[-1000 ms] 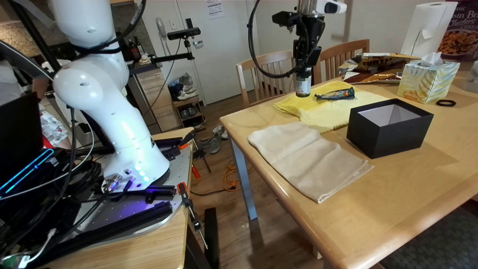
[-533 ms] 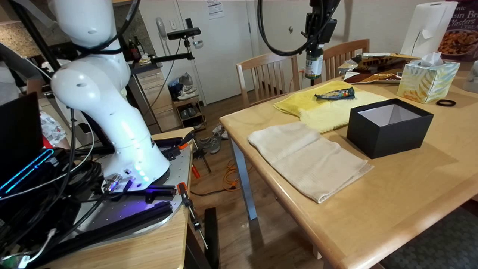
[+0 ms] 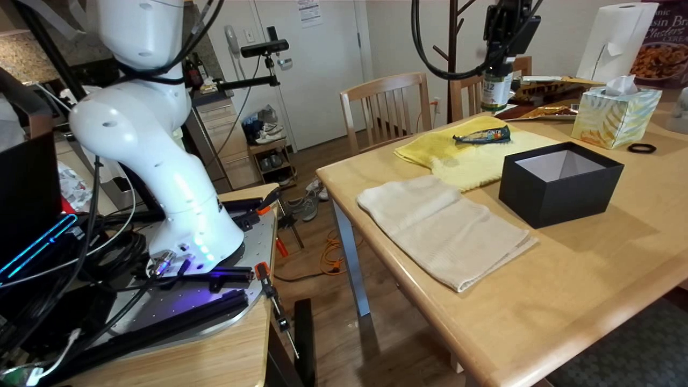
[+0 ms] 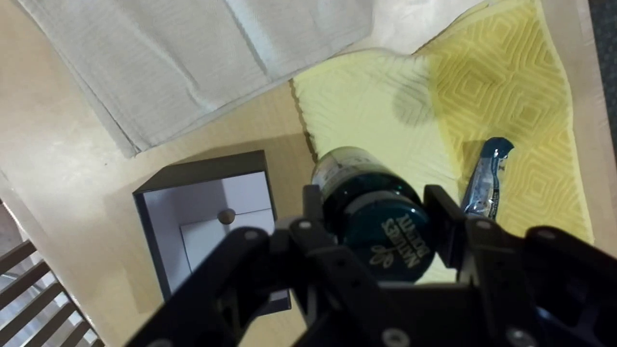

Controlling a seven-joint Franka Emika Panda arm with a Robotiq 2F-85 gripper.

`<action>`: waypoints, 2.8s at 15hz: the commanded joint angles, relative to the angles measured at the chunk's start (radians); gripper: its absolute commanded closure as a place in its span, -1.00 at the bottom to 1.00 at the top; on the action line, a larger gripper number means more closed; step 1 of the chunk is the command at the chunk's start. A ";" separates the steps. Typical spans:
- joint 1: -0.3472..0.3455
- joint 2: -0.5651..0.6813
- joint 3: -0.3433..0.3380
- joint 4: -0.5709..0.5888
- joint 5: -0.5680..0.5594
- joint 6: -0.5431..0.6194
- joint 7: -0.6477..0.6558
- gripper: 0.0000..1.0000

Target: Put the bottle inside the box

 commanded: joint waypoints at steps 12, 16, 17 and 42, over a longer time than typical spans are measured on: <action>-0.120 0.375 0.007 0.501 0.029 -0.174 0.000 0.42; -0.117 0.439 0.005 0.547 0.017 -0.151 -0.003 0.42; -0.121 0.456 0.006 0.555 0.019 -0.146 -0.013 0.42; -0.096 0.609 0.014 0.557 0.017 0.001 -0.005 0.42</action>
